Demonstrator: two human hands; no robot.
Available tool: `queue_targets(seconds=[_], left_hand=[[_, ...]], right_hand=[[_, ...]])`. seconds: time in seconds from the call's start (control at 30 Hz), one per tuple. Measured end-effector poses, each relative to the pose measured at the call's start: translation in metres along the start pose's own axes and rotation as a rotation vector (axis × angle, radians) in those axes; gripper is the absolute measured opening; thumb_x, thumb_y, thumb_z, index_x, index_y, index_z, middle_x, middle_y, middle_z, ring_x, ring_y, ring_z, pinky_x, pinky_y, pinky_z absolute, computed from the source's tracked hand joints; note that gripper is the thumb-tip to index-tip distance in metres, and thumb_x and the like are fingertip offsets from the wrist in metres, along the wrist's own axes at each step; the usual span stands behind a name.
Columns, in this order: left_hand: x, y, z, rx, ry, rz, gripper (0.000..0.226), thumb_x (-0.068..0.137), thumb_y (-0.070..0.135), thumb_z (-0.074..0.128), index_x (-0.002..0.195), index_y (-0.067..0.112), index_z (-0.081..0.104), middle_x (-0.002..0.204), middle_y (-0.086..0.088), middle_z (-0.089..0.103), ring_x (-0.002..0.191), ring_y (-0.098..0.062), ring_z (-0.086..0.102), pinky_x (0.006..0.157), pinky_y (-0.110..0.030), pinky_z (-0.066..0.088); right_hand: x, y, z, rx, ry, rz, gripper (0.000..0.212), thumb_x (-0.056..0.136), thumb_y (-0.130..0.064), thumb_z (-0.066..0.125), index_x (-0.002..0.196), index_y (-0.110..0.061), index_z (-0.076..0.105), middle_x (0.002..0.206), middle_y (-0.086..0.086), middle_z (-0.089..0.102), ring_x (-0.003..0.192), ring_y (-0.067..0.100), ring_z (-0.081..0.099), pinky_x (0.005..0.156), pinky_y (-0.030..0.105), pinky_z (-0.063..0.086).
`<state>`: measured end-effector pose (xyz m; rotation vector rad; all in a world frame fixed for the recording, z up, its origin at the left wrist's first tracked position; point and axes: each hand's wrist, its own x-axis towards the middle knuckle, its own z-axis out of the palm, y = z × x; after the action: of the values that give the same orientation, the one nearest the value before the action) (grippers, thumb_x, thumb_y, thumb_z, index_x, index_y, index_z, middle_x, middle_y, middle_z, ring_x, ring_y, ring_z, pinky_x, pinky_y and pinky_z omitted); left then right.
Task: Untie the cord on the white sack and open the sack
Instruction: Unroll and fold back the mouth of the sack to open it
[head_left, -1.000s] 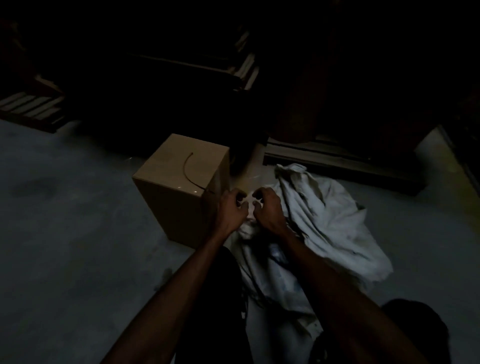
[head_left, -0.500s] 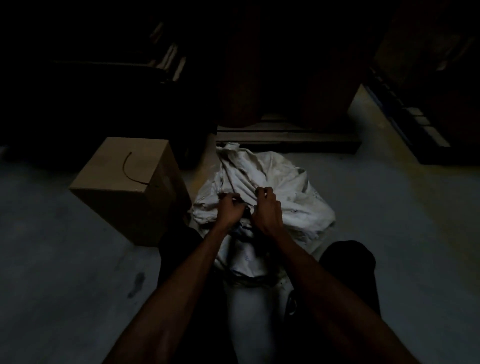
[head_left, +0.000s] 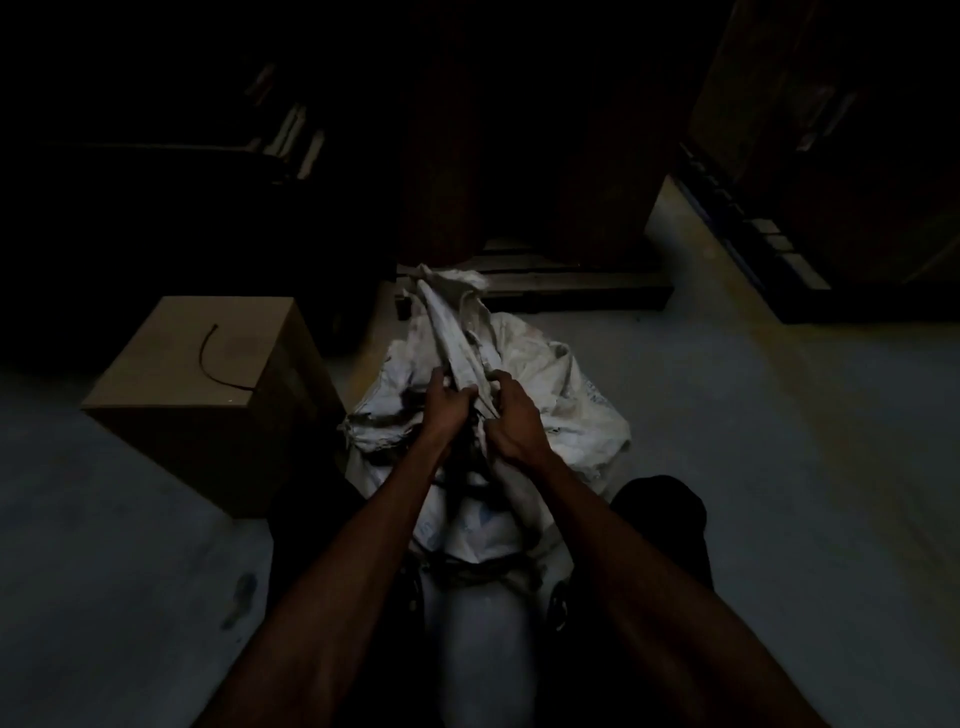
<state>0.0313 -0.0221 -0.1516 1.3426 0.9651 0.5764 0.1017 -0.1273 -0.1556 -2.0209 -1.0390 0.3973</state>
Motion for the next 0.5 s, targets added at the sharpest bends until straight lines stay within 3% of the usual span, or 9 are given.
queue_targets(seconds=[0.07,0.13,0.23,0.37,0.43,0.5], left_hand=[[0.003,0.017,-0.001,0.057,-0.039,0.069,0.044,0.091,0.002,0.059,0.133,0.011,0.047,0.118,-0.027,0.064,0.099,-0.039,0.067,0.067,-0.033,0.057],[0.002,0.033,-0.003,0.074,-0.062,0.125,0.046,0.094,0.004,0.058,0.139,0.011,0.047,0.122,-0.023,0.063,0.104,-0.037,0.066,0.064,-0.020,0.054],[-0.006,0.055,-0.007,-0.031,-0.121,0.127,0.042,0.098,0.001,0.051,0.139,0.007,0.049,0.122,-0.016,0.063,0.101,-0.029,0.063,0.064,-0.015,0.053],[-0.017,0.065,-0.019,-0.063,-0.176,0.003,0.025,0.097,0.007,0.053,0.120,0.005,0.062,0.120,-0.022,0.065,0.095,-0.028,0.063,0.071,-0.031,0.052],[-0.025,0.068,-0.024,0.112,-0.019,0.153,0.014,0.091,0.007,0.060,0.103,0.012,0.066,0.110,-0.019,0.070,0.092,-0.030,0.066,0.079,-0.039,0.056],[-0.034,0.076,-0.030,0.283,0.213,0.370,0.017,0.090,0.013,0.059,0.106,0.014,0.064,0.113,-0.013,0.067,0.100,-0.028,0.064,0.088,-0.040,0.054]], right_hand=[[0.011,-0.012,-0.009,0.025,0.026,0.032,0.052,0.085,-0.033,0.056,0.133,-0.015,0.048,0.116,0.011,0.055,0.104,0.031,0.058,0.088,0.037,0.046],[0.020,-0.023,-0.015,0.031,0.071,0.041,0.060,0.087,-0.053,0.049,0.130,-0.011,0.049,0.120,0.013,0.052,0.111,0.030,0.055,0.096,0.041,0.045],[0.027,-0.037,-0.021,0.039,0.129,0.040,0.061,0.085,-0.064,0.050,0.122,-0.015,0.052,0.119,0.010,0.057,0.113,0.028,0.055,0.096,0.045,0.046],[0.023,-0.045,-0.028,0.058,0.155,-0.019,0.038,0.090,-0.040,0.061,0.119,-0.019,0.051,0.110,0.004,0.066,0.102,0.024,0.063,0.088,0.041,0.051],[0.019,-0.045,-0.031,-0.045,0.142,-0.027,0.026,0.087,-0.025,0.059,0.112,-0.024,0.051,0.101,0.001,0.068,0.094,0.026,0.065,0.080,0.042,0.052],[0.013,-0.048,-0.035,-0.138,0.128,-0.046,0.027,0.084,-0.018,0.057,0.107,-0.030,0.052,0.098,0.000,0.068,0.091,0.027,0.065,0.074,0.043,0.052]])
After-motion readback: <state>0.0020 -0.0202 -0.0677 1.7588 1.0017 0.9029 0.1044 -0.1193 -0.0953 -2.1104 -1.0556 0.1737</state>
